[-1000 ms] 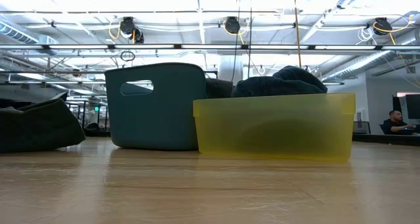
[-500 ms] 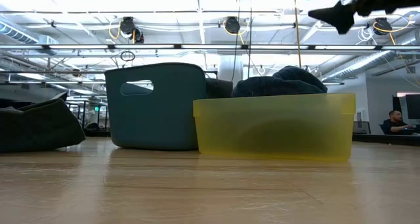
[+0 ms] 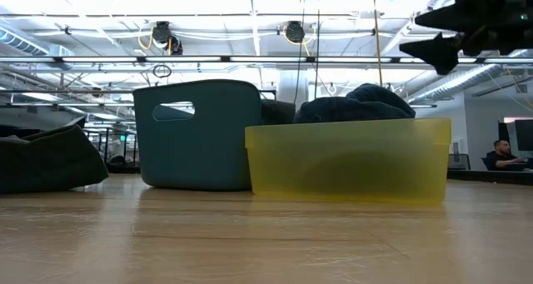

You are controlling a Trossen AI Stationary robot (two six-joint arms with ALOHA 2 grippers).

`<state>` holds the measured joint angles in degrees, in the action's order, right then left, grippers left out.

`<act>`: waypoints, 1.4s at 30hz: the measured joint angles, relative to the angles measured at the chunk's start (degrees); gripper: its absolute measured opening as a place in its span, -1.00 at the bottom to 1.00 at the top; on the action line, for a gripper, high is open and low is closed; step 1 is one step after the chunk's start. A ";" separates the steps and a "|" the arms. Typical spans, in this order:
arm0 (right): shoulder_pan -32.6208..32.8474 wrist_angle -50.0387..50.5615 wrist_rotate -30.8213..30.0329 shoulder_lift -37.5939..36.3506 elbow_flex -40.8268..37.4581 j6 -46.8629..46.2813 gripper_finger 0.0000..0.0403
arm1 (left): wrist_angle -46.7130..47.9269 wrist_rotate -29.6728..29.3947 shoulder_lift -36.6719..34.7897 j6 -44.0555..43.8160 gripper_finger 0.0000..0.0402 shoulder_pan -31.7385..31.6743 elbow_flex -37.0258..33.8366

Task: Pick & Place hat
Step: Put the black cap into the blue bin

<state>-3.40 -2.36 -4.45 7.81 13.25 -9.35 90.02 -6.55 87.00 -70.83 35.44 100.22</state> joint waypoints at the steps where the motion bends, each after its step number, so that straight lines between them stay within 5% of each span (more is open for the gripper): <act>1: 0.00 -0.07 0.00 -0.58 -0.64 -0.40 0.61 | -0.01 0.00 0.00 0.00 0.69 0.00 0.00; 17: 0.00 -0.14 0.00 -7.19 -5.54 7.26 0.61 | 0.00 0.02 0.00 -1.11 0.69 0.00 0.00; 26: 0.02 -10.48 -0.98 -7.72 -11.14 11.14 0.61 | 0.00 0.02 0.00 -0.12 0.69 0.00 0.00; 42: 0.00 0.09 0.13 -7.00 -12.26 11.06 0.61 | 0.00 0.04 0.00 -4.96 0.69 0.00 0.02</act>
<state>-3.40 -2.28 -4.32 0.82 0.99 1.71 90.02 -6.50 87.00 -75.79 35.44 100.25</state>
